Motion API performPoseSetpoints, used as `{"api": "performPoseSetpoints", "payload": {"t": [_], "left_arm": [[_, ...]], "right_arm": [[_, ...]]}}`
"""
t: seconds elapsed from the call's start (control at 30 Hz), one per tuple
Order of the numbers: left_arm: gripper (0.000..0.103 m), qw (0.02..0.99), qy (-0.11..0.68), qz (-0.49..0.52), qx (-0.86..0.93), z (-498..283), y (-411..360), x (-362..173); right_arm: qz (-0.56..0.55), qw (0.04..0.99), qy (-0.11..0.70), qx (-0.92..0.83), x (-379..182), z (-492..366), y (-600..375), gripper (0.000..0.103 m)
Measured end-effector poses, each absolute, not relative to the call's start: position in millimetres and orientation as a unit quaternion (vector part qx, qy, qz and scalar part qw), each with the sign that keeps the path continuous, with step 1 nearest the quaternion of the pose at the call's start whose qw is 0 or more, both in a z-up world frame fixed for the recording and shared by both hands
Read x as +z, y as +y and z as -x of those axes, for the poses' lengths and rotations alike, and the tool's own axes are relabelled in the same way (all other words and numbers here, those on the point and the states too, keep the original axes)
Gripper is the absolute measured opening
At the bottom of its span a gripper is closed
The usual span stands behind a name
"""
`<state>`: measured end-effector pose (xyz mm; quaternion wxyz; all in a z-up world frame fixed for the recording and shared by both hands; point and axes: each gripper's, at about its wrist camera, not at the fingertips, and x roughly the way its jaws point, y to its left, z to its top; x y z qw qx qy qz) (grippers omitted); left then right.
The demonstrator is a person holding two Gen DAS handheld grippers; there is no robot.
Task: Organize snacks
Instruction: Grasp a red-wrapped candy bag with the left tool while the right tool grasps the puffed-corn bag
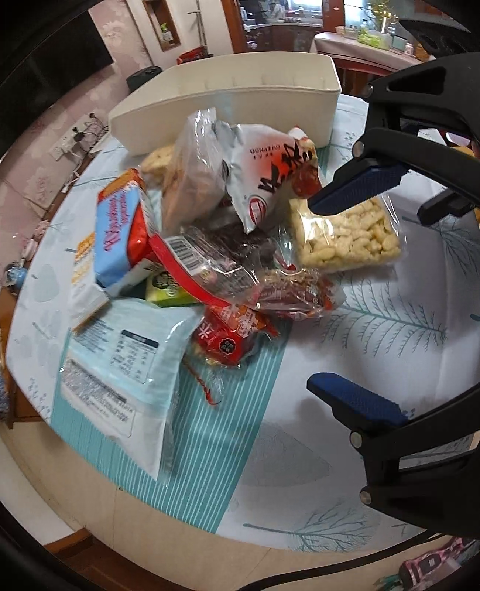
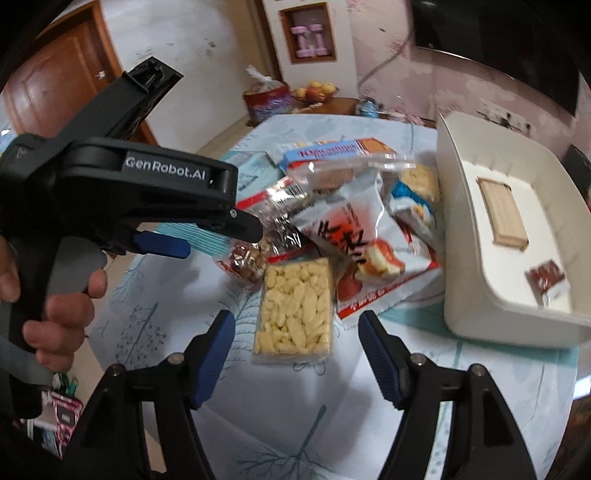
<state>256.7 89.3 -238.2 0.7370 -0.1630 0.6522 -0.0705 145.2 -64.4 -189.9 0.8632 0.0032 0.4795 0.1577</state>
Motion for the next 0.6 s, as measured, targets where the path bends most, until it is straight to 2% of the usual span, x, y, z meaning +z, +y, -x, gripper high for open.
{"api": "performPoseSetpoints", "payload": {"t": [0.13, 0.27, 0.6], "left_arm": [[0.086, 0.722, 0.668, 0.159, -0.085, -264, 89, -251], [0.078, 0.706, 0.683, 0.163, -0.093, -273, 89, -265], [0.070, 0.686, 0.701, 0.161, -0.108, -289, 87, -287]], "right_arm": [[-0.008, 0.863, 0.488, 0.132, -201, -144, -56, 0.072], [0.008, 0.867, 0.484, 0.118, -209, -142, -45, 0.072], [0.088, 0.874, 0.470, 0.081, -233, -140, -14, 0.073]]}}
